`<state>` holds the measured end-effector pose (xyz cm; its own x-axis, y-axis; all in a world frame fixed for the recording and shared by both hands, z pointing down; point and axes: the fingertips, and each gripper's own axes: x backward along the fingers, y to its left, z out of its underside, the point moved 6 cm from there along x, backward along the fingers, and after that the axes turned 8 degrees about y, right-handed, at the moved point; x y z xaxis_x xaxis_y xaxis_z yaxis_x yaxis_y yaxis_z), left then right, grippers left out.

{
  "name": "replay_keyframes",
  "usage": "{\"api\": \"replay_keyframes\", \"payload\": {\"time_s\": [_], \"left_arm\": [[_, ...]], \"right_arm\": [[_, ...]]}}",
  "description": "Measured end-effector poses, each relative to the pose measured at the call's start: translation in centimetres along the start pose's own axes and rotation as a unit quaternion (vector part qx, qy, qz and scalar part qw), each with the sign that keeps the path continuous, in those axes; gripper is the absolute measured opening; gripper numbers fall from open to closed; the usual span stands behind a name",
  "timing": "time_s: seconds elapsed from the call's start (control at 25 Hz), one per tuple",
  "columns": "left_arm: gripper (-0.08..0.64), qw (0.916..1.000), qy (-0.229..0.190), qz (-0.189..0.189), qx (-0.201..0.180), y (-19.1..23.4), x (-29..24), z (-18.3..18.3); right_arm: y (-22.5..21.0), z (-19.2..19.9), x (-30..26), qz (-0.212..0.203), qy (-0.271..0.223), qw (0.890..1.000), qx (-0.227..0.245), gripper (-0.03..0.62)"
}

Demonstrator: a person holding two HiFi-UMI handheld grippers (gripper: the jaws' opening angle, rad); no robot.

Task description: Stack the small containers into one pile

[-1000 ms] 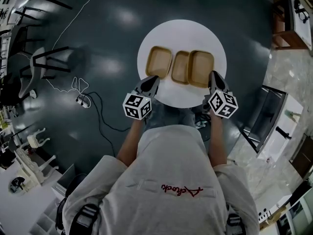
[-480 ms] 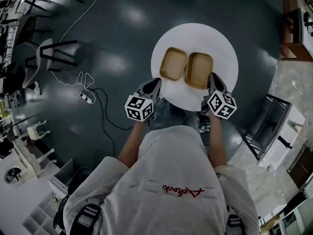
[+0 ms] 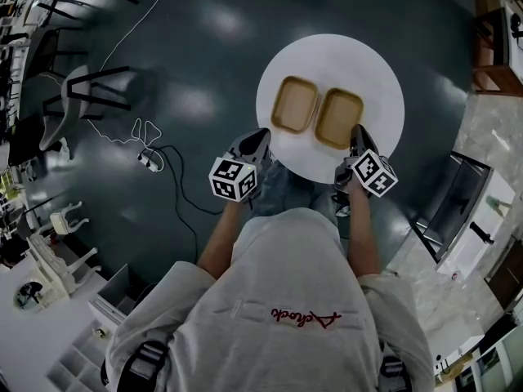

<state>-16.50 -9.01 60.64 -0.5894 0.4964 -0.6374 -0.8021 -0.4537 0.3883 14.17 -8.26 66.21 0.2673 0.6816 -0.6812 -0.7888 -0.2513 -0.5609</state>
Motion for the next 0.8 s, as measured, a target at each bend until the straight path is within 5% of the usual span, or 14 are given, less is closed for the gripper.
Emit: {"api": "replay_keyframes", "payload": {"time_s": [0.6,0.8], "left_arm": [[0.014,0.9999,0.009,-0.002,0.004,0.5,-1.4,-0.2],[0.014,0.9999,0.009,-0.007,0.003,1.3,-1.9,-0.4]], "right_arm": [[-1.5,1.0,-1.7,0.024,0.037,0.998,0.035,0.038],[-1.5,1.0,-1.3,0.024,0.035,0.998,0.05,0.087]]}}
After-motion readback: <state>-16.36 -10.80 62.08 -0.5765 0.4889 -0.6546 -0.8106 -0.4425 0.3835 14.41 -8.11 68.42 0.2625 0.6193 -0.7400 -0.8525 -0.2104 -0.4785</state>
